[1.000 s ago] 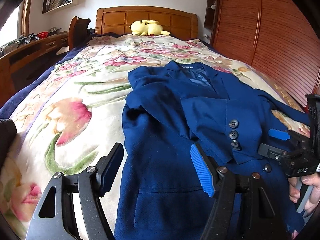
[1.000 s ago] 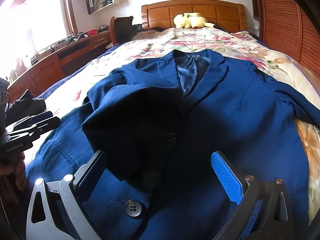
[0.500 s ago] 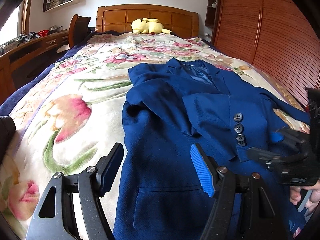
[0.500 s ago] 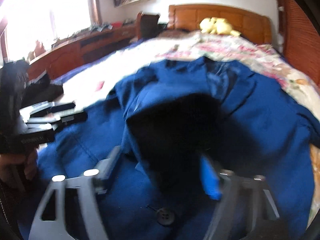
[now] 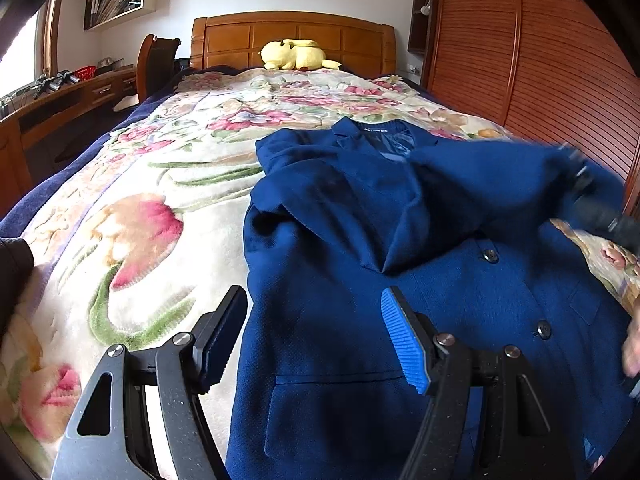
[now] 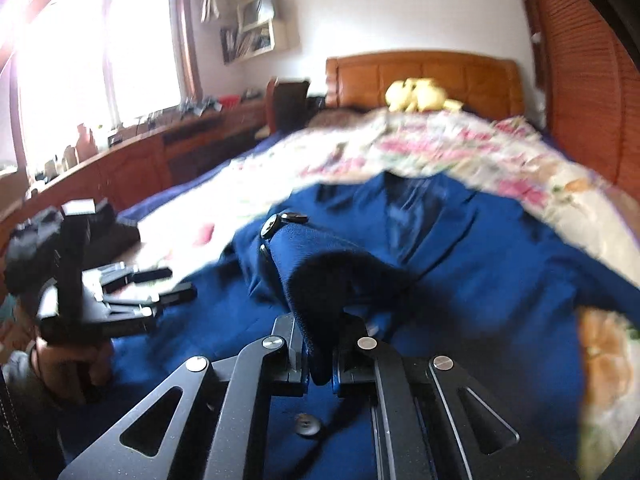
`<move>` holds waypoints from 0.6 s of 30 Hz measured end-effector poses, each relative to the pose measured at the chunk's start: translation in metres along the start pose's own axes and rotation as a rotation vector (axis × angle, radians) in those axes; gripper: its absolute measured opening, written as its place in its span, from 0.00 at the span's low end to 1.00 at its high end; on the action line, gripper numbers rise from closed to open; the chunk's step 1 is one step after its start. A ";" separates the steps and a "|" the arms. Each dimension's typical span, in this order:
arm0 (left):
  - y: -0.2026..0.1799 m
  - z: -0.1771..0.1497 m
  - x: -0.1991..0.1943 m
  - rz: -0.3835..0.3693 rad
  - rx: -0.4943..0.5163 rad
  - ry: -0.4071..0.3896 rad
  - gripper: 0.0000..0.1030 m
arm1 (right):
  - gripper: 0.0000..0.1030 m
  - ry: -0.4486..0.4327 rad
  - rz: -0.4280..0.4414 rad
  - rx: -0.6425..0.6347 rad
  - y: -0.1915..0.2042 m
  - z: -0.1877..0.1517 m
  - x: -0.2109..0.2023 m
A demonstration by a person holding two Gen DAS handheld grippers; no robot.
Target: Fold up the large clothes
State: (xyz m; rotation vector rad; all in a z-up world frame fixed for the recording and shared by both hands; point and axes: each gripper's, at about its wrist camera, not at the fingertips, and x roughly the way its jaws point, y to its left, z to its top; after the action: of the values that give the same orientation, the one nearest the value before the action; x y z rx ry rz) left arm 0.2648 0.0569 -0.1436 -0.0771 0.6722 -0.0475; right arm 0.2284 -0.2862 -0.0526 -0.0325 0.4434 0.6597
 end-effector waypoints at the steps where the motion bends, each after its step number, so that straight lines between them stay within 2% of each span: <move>1: 0.000 0.000 0.000 0.001 0.000 0.000 0.68 | 0.07 -0.013 -0.008 0.007 -0.005 0.000 -0.009; 9: -0.002 0.000 0.001 0.005 0.004 0.005 0.68 | 0.07 -0.033 -0.111 0.086 -0.048 -0.013 -0.043; 14: -0.004 -0.001 0.003 0.014 0.014 0.014 0.68 | 0.07 -0.034 -0.240 0.123 -0.054 -0.016 -0.061; 18: -0.009 -0.001 0.005 0.028 0.036 0.022 0.68 | 0.08 -0.030 -0.274 0.170 -0.056 -0.022 -0.060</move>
State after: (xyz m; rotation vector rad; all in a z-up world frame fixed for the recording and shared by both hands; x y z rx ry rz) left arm 0.2682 0.0479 -0.1466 -0.0329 0.6938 -0.0335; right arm 0.2114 -0.3699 -0.0543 0.0769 0.4552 0.3518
